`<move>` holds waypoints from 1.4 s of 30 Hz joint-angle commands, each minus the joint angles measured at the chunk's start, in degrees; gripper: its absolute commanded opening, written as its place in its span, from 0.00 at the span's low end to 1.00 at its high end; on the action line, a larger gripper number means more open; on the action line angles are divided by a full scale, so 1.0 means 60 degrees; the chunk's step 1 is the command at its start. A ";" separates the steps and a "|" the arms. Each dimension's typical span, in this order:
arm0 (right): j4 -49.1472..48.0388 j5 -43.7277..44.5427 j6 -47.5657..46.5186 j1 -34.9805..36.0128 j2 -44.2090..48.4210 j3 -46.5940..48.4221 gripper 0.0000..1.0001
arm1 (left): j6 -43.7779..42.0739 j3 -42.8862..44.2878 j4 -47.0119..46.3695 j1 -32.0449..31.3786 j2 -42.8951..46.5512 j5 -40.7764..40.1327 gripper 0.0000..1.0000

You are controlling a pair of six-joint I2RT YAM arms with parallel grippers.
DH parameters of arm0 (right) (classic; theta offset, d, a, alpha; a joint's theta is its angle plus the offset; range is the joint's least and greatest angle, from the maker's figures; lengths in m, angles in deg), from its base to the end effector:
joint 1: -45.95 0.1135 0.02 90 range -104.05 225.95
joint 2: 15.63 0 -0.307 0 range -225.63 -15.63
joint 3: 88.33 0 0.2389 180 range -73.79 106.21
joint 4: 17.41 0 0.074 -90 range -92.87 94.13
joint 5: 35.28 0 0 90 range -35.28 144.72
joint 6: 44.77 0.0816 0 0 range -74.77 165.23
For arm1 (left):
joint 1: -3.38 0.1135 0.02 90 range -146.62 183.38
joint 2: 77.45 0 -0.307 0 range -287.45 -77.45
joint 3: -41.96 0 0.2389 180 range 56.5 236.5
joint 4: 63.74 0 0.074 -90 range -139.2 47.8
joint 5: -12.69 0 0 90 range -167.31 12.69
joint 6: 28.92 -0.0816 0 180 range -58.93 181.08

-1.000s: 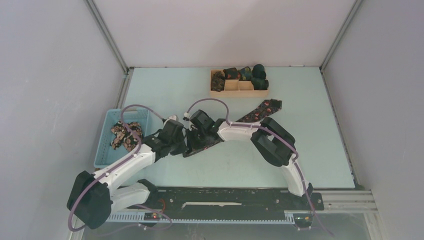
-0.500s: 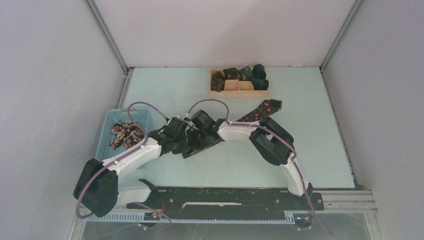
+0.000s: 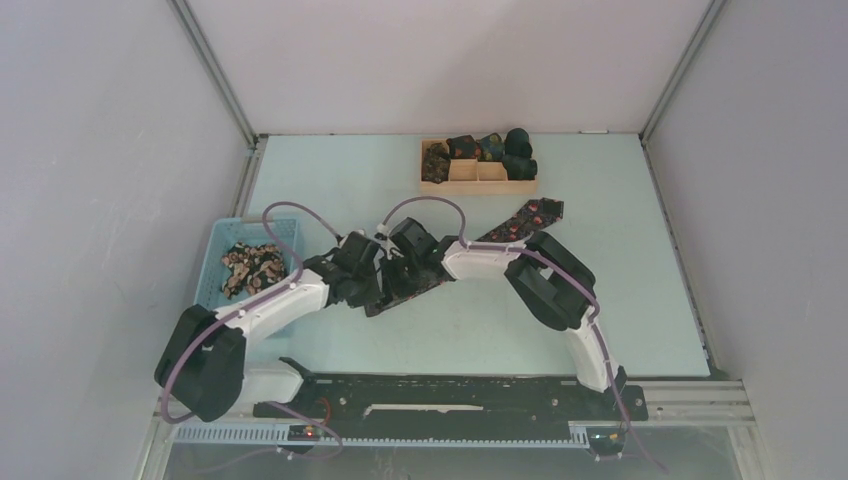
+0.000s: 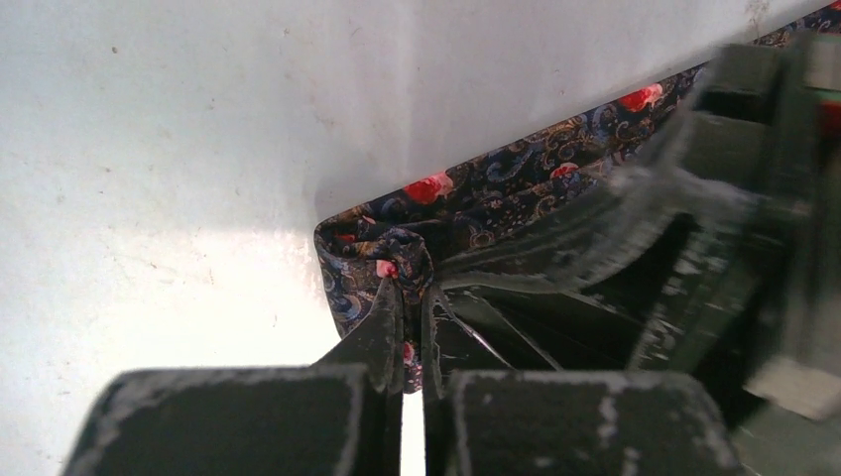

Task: Roll the ties
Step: Roll the tie at the center of the board.

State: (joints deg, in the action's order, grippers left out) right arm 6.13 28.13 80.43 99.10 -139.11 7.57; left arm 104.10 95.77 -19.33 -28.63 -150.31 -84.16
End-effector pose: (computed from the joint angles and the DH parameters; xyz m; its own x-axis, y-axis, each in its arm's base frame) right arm 0.2667 0.4167 0.1445 -0.8911 -0.3295 -0.3121 -0.4533 0.6136 0.6465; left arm 0.1956 -0.1108 0.1902 -0.8829 -0.2470 -0.3995 -0.1658 0.9597 -0.2268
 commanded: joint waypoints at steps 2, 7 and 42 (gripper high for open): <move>0.0188 0.0429 -0.0478 -0.0243 0.1302 -0.0422 0.05 | -0.0071 0.0289 -0.0297 0.0010 -0.0297 0.0083 0.00; 0.0212 0.0624 -0.0546 -0.0366 0.1892 -0.1126 0.06 | 0.0060 0.0251 -0.0674 0.0003 -0.0606 0.0182 0.03; -0.0271 0.0462 -0.0023 -0.0305 0.2529 -0.1624 0.24 | 0.0575 -0.1226 -0.2096 0.0003 0.1814 -0.0054 0.69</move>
State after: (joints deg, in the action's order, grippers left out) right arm 7.26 31.47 79.25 96.85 -126.58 -2.50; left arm 107.18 88.82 -30.22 -28.63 -141.61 -82.78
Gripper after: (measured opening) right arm 0.218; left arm 0.691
